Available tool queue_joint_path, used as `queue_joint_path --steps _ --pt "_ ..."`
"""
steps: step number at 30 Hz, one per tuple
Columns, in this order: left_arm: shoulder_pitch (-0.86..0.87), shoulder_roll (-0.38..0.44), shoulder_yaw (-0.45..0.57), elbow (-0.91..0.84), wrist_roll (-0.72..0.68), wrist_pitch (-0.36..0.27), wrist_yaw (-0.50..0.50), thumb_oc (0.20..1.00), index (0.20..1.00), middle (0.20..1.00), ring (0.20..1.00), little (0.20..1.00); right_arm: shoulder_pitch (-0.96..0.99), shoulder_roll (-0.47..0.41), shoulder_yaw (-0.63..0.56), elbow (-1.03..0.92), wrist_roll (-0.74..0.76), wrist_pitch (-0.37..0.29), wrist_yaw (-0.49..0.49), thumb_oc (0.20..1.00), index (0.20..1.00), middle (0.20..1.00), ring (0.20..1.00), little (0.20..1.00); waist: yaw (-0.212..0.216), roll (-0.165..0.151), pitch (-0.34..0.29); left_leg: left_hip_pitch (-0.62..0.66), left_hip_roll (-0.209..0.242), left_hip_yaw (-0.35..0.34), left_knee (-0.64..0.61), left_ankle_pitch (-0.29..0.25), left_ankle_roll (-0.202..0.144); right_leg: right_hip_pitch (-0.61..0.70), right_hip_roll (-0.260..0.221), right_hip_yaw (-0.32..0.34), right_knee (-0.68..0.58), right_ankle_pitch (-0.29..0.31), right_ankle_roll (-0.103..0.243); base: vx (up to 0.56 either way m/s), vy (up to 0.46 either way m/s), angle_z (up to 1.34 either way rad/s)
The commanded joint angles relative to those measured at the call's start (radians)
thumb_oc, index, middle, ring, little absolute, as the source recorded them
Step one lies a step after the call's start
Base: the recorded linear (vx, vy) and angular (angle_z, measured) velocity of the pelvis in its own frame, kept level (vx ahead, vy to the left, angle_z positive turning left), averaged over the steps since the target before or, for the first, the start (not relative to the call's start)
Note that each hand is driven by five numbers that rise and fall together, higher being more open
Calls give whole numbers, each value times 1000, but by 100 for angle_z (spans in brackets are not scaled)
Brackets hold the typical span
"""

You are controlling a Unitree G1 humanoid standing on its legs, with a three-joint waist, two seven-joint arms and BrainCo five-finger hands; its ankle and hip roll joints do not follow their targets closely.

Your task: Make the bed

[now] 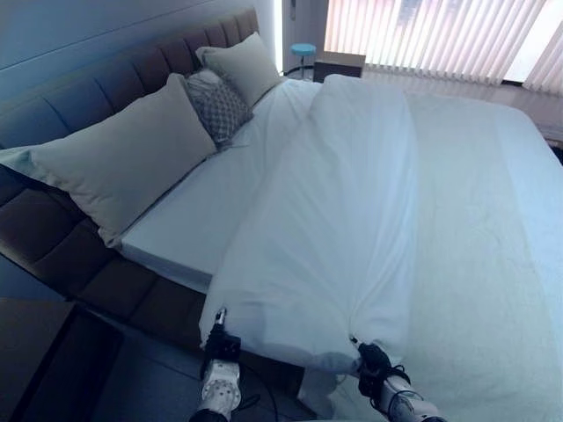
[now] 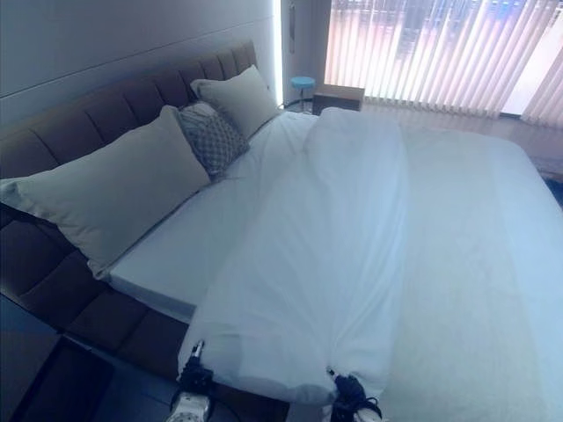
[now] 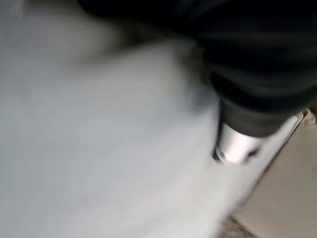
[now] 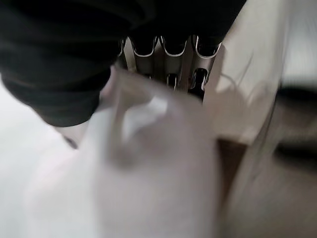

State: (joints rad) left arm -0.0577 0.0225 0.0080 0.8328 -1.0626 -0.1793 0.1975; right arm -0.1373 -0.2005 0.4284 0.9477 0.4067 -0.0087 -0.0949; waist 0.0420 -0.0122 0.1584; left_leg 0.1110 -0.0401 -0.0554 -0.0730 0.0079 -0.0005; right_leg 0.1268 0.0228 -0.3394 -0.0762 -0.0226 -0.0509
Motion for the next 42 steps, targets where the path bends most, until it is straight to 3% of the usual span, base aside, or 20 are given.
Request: queue_joint_path --steps 1,5,9,14,18,19,20,22,23,25,28,30,32,35,38,40,42 --pt "29 104 23 105 305 2 43 1000 1000 1000 1000 1000 -17 -38 66 71 -323 31 30 1000 1000 1000 1000 1000 20 -9 -4 -18 -8 72 -14 -19 -40 -9 -54 40 18 -15 146 35 6 2" --pt "26 101 46 253 354 44 52 1000 1000 1000 1000 1000 -39 -67 58 197 -491 73 24 1000 1000 1000 1000 1000 8 6 -7 -11 -8 85 -14 -21 -37 -8 -54 46 22 -16 148 33 5 2" --pt "18 107 72 346 432 69 70 1000 1000 1000 1000 1000 -39 -101 7 237 -506 81 26 1000 1000 1000 1000 1000 -5 19 -8 2 -7 98 -14 -25 -35 -8 -54 58 41 -27 146 34 -10 -4" --pt "25 140 144 351 434 42 121 1000 1000 1000 1000 1000 -7 -145 -58 207 -445 73 31 1000 1000 1000 1000 1000 -14 26 -7 21 -3 101 -14 -25 -38 0 -53 65 61 -45 138 45 -51 -8" --pt "37 162 153 213 451 1 170 1000 1000 1000 1000 1000 23 -190 -73 52 -392 62 57 1000 1000 1000 1000 1000 -17 29 6 29 -1 101 -12 -19 -40 -8 -55 66 84 -60 132 3 -61 -3" --pt "35 166 154 168 451 -11 181 1000 1000 1000 1000 1000 32 -207 -77 -6 -368 55 64 1000 1000 1000 1000 1000 -18 27 18 12 -1 103 25 -27 -40 -14 -59 68 95 -64 129 -133 -74 -2" --pt "39 175 146 23 457 -47 201 1000 1000 1000 1000 1000 57 -254 -100 -172 -297 40 89 1000 1000 1000 1000 1000 -19 18 56 -69 -9 125 168 -54 -62 -40 -77 67 131 -76 123 -138 -52 -1" --pt "38 176 146 -44 453 -68 209 1000 1000 1000 1000 1000 75 -282 -116 -258 -264 27 101 1000 1000 1000 1000 1000 -18 11 75 -110 -10 137 233 -59 -80 -55 -88 67 149 -80 121 -140 -49 1" --pt "42 185 131 -181 466 -94 203 1000 1000 1000 1000 1000 102 -315 -151 -386 -183 13 122 1000 1000 1000 1000 1000 -14 4 94 -162 -7 127 315 -44 -96 -68 -96 71 162 -85 113 -126 -39 5" --pt "51 184 121 -283 448 -126 167 1000 1000 1000 1000 1000 123 -337 -196 -458 -65 -31 142 1000 1000 1000 1000 1000 2 5 115 -211 -19 78 367 -12 -104 -81 -97 87 173 -89 110 -43 -12 2" --pt "47 217 116 -414 446 -134 90 1000 1000 1000 1000 1000 133 -298 -281 -521 145 -72 190 1000 1000 1000 1000 1000 5 -4 118 -262 -4 40 306 -37 -85 -91 -107 114 174 -95 125 83 49 -22" --pt "30 264 106 -531 448 -152 37 1000 1000 1000 1000 1000 114 -270 -322 -554 258 -101 206 1000 1000 1000 1000 1000 13 -1 119 -286 18 3 231 10 -87 -82 -101 140 165 -98 132 164 125 -23" --pt "6 279 115 -589 442 -173 15 1000 1000 1000 1000 1000 88 -254 -347 -562 270 -123 192 1000 1000 1000 1000 1000 22 5 122 -318 29 -31 194 57 -99 -75 -94 163 163 -111 132 162 142 -28" --pt "-47 285 109 -721 424 -206 -20 1000 1000 1000 1000 1000 61 -223 -382 -645 305 -154 167 1000 1000 1000 1000 1000 20 1 120 -295 25 3 185 23 -77 -72 -115 188 180 -136 146 160 250 -37" --pt "-107 318 99 -818 452 -236 -14 1000 1000 1000 1000 1000 -26 -165 -367 -708 340 -204 136 1000 1000 1000 1000 1000 27 -8 141 -292 18 53 207 -20 -31 -157 -150 242 290 -140 171 36 343 -93" --pt "-165 347 66 -853 433 -245 -27 1000 1000 1000 1000 1000 -114 -136 -329 -750 351 -230 120 1000 1000 1000 1000 1000 31 -7 182 -297 19 92 218 -37 -5 -254 -174 271 405 -103 197 -77 329 -111" --pt "-269 376 -19 -843 347 -240 -68 1000 1000 1000 1000 1000 -259 -122 -270 -743 345 -251 70 1000 1000 1000 1000 1000 28 -2 247 -324 20 126 227 -30 8 -349 -184 282 482 -40 197 -139 277 -48"
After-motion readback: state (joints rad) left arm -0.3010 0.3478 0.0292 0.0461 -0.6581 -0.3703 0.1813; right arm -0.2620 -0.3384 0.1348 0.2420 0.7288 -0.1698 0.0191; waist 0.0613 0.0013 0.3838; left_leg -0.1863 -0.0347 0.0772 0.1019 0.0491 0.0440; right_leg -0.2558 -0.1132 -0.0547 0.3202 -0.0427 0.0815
